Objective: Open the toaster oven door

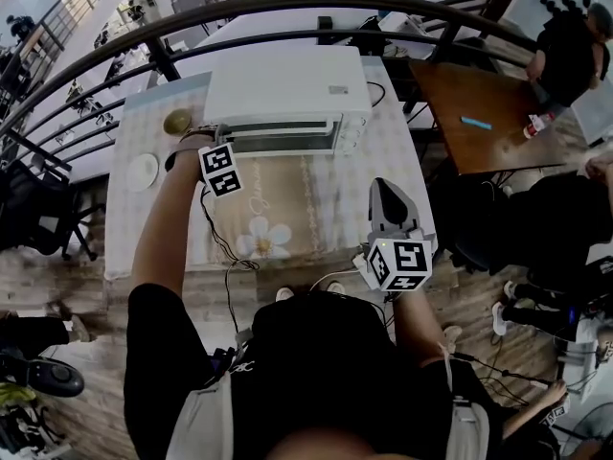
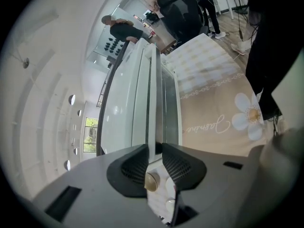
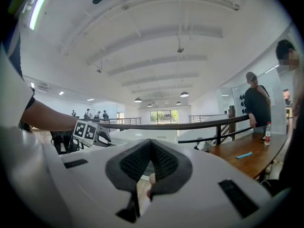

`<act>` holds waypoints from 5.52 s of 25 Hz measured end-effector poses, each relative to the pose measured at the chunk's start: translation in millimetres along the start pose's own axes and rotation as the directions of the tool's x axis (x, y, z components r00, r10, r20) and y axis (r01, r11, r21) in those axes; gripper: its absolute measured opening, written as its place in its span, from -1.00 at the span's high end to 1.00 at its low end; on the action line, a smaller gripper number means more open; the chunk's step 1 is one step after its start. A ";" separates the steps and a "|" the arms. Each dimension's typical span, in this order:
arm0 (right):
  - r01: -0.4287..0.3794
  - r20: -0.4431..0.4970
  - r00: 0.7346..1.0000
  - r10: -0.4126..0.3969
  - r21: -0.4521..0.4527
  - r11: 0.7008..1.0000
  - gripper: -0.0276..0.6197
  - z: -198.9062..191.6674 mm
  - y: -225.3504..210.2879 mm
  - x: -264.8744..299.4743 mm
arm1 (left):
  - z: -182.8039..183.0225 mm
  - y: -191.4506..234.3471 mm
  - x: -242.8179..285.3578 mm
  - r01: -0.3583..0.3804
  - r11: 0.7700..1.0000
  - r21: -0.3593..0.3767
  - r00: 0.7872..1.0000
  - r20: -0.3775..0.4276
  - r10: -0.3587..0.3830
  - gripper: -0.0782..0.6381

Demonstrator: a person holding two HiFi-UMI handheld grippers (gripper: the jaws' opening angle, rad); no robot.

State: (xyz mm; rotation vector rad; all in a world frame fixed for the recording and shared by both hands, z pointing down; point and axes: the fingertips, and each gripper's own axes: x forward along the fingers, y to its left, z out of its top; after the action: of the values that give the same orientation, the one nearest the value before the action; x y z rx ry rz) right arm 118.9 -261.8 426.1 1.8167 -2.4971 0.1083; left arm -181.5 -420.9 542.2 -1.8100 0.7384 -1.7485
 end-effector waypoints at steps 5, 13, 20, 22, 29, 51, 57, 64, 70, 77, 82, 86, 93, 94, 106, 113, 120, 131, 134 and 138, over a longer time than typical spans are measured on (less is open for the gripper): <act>-0.017 -0.009 1.000 0.017 -0.004 1.000 0.91 -1.3 5.1 -1.6 | -0.7 -6.4 -4.9 -0.031 0.999 -0.028 0.999 0.011 0.031 0.51; -0.048 -0.032 0.998 0.048 -0.012 0.999 0.91 -9.8 11.1 0.5 | -1.9 -24.1 -11.0 -0.118 0.991 -0.064 0.993 0.008 0.119 0.52; -0.087 -0.050 0.995 0.086 -0.010 0.996 0.91 -15.2 17.8 7.1 | -1.6 -53.7 -23.4 -0.184 0.975 -0.121 0.983 0.002 0.186 0.53; -0.105 -0.058 0.993 0.104 -0.012 0.994 0.91 -18.5 24.1 9.4 | -4.0 -65.5 -24.8 -0.186 0.975 -0.123 0.982 -0.006 0.187 0.54; -0.159 -0.077 0.985 0.157 -0.021 0.987 0.91 -25.9 45.6 17.1 | -4.3 -101.9 -29.6 -0.172 0.982 -0.081 0.985 -0.038 0.169 0.56; -0.179 -0.157 0.973 0.167 -0.062 0.982 0.91 -39.9 66.2 12.1 | -13.0 -215.9 -3.9 -0.199 0.978 -0.061 0.979 -0.051 0.196 0.60; -0.184 -0.179 0.970 0.167 -0.081 0.980 0.91 -46.2 72.8 14.3 | -14.0 -239.0 7.2 -0.212 0.972 -0.105 0.977 -0.046 0.208 0.60; -0.191 -0.211 0.963 0.165 -0.108 0.976 0.91 -52.2 76.0 14.0 | -9.3 -266.4 23.8 -0.126 0.978 -0.168 0.992 -0.034 0.122 0.70; -0.162 -0.223 0.966 0.134 -0.116 0.980 0.91 -55.9 62.7 15.6 | -7.0 -268.5 38.0 -0.133 0.975 -0.179 0.991 -0.040 0.128 0.70; -0.138 -0.242 0.964 0.107 -0.117 0.984 0.91 -62.0 54.6 13.8 | -8.7 -284.4 44.6 -0.087 0.975 -0.205 0.996 -0.050 0.079 0.70; -0.132 -0.240 0.965 0.102 -0.115 0.985 0.91 -62.2 53.3 14.8 | -7.5 -285.6 46.6 -0.089 0.980 -0.177 0.995 -0.058 0.080 0.70; -0.118 -0.224 0.971 0.089 -0.116 0.986 0.91 -55.5 49.9 15.0 | -8.4 -285.2 46.1 -0.082 0.984 -0.159 0.995 -0.070 0.071 0.70; -0.130 -0.213 0.972 0.104 -0.109 0.986 0.91 -53.4 53.7 11.3 | -13.7 -276.4 39.8 -0.110 0.983 -0.150 0.992 -0.085 0.098 0.70; -0.134 -0.210 0.971 0.109 -0.108 0.985 0.91 -52.9 55.1 10.9 | -12.6 -276.7 37.9 -0.108 0.981 -0.163 0.992 -0.076 0.097 0.71; -0.190 -0.121 0.976 0.183 -0.056 0.980 0.91 -36.9 77.5 20.8 | -13.6 -228.3 -50.8 -0.086 0.763 -0.641 0.988 0.042 0.147 0.74; -0.169 -0.014 0.985 0.170 0.014 0.985 0.91 -14.2 76.3 27.3 | -20.7 -128.4 -130.6 0.040 0.282 -0.959 0.921 0.145 0.362 0.75; -0.133 0.068 0.989 0.131 0.031 0.991 0.91 14.7 66.2 43.1 | 2.2 -39.2 -195.7 0.084 0.152 -0.985 0.819 0.155 0.552 0.75; -0.131 0.081 0.988 0.130 0.006 0.991 0.91 24.7 61.2 42.7 | 16.0 -28.5 -212.9 0.053 0.127 -0.990 0.816 0.116 0.566 0.74; -0.127 0.087 0.988 0.126 0.003 0.992 0.91 28.2 57.2 42.8 | 21.6 -25.0 -219.6 0.043 0.139 -0.989 0.809 0.117 0.576 0.74; -0.118 0.100 0.988 0.117 0.003 0.993 0.91 33.7 53.0 42.7 | 26.1 -20.1 -225.9 0.040 0.138 -0.990 0.797 0.115 0.593 0.74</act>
State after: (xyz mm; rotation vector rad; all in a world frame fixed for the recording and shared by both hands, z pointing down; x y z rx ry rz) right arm 55.3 -289.0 394.7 1.7187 -2.6752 0.0335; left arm -159.6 -249.9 392.5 -2.4039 2.1383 -0.2233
